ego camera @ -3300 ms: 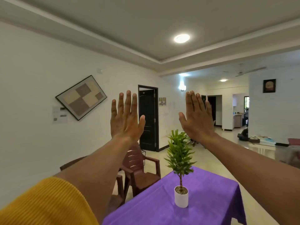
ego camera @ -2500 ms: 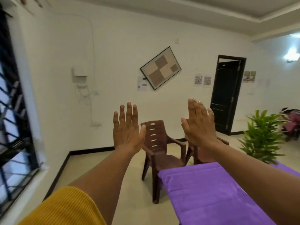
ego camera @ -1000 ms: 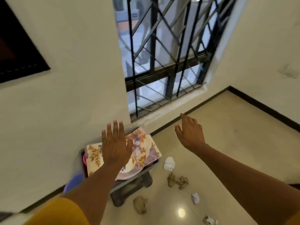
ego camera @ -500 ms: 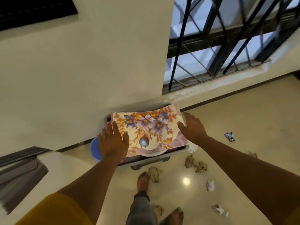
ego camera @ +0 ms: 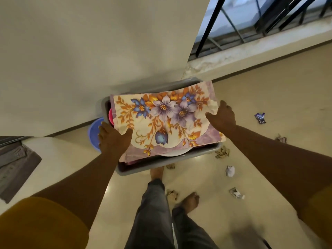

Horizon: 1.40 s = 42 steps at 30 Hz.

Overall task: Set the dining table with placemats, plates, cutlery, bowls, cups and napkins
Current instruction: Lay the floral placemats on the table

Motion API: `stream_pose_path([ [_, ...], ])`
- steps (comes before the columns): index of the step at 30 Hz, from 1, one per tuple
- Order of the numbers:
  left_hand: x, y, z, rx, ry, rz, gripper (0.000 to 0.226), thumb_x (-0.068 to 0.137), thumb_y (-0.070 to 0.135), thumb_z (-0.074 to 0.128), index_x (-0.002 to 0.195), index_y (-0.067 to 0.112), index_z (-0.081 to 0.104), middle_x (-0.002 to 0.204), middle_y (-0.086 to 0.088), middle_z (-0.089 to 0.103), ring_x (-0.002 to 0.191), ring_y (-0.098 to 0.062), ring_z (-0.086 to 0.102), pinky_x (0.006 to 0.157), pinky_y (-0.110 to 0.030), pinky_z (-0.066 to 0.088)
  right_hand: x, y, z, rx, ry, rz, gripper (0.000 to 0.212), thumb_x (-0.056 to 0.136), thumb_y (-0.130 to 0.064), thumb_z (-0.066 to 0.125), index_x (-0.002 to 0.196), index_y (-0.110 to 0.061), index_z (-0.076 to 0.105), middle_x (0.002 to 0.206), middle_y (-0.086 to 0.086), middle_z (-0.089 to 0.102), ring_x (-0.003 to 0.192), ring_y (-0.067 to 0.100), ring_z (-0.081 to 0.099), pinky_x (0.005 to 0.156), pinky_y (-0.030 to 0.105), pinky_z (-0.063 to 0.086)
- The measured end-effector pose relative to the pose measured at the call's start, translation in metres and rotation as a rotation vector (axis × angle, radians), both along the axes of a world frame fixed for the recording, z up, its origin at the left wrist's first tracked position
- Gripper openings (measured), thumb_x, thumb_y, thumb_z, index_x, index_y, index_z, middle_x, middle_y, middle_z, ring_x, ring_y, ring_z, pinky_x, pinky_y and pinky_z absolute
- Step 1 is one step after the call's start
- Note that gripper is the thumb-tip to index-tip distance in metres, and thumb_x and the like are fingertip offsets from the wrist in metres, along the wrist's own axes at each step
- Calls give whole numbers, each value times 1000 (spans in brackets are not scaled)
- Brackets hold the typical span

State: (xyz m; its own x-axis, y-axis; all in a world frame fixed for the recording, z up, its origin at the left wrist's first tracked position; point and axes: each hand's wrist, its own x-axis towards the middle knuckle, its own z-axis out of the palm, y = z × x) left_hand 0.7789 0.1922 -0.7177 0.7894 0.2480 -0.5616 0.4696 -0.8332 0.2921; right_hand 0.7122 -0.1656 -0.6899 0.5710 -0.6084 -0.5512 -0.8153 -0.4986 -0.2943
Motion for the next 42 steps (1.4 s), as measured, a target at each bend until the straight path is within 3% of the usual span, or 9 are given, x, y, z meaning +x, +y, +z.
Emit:
stream_pose_path([
  [5,20,10,-29,-79,84,139,121,87,60,75,164,7,-2,171,-18,13,156,-41,21,123,-59,30,10,-5,-30,45,67,-138,80,91,-39,72,150,-4,30,146,23,45,134,43,47,108,54,44],
  [9,30,16,-46,-150,153,221,112,82,61,79,160,8,18,160,-18,36,144,-42,43,114,-61,42,9,-4,-45,-10,88,-111,74,90,-39,73,144,-5,36,140,22,49,129,42,50,104,50,45],
  [16,29,15,-59,-93,174,235,101,82,52,83,155,10,26,155,-19,34,140,-43,44,114,-60,43,12,-12,-64,43,64,-187,71,87,-33,76,141,-7,37,138,19,50,124,38,54,103,50,50],
  [20,31,26,-72,-147,219,353,99,75,56,86,149,13,36,148,-15,47,134,-39,52,112,-57,47,17,-18,-73,119,42,-278,67,89,-28,76,141,-10,36,133,15,54,117,32,58,87,35,49],
  [23,34,31,-74,-178,230,406,93,74,55,87,144,15,41,143,-13,52,127,-36,57,108,-54,51,19,-22,-77,179,9,-355,67,88,-27,78,140,-13,40,127,10,55,106,27,57,82,34,50],
  [29,38,52,-92,-250,231,435,127,28,77,85,137,23,49,131,-6,61,115,-32,65,98,-53,58,20,-29,-78,300,-51,-489,63,76,-20,83,132,-14,55,123,7,64,110,31,64,95,47,58],
  [34,38,36,-53,-313,250,421,67,79,46,88,129,15,56,114,-6,68,97,-27,69,92,-43,58,21,-31,-71,414,-61,-558,50,76,-9,82,122,-9,61,118,10,68,108,33,67,95,47,59],
  [39,33,39,-35,-374,172,269,32,86,41,83,104,30,58,114,-7,71,105,-33,70,97,-54,58,3,-26,-59,387,-79,-579,59,73,-16,82,127,-9,60,117,10,68,107,33,67,91,45,60],
  [42,32,40,-20,-358,154,192,39,84,45,82,111,25,63,111,-7,73,101,-33,72,96,-55,59,-8,-23,-47,307,-104,-559,58,81,-22,81,132,-12,56,122,9,65,109,30,64,95,47,58],
])
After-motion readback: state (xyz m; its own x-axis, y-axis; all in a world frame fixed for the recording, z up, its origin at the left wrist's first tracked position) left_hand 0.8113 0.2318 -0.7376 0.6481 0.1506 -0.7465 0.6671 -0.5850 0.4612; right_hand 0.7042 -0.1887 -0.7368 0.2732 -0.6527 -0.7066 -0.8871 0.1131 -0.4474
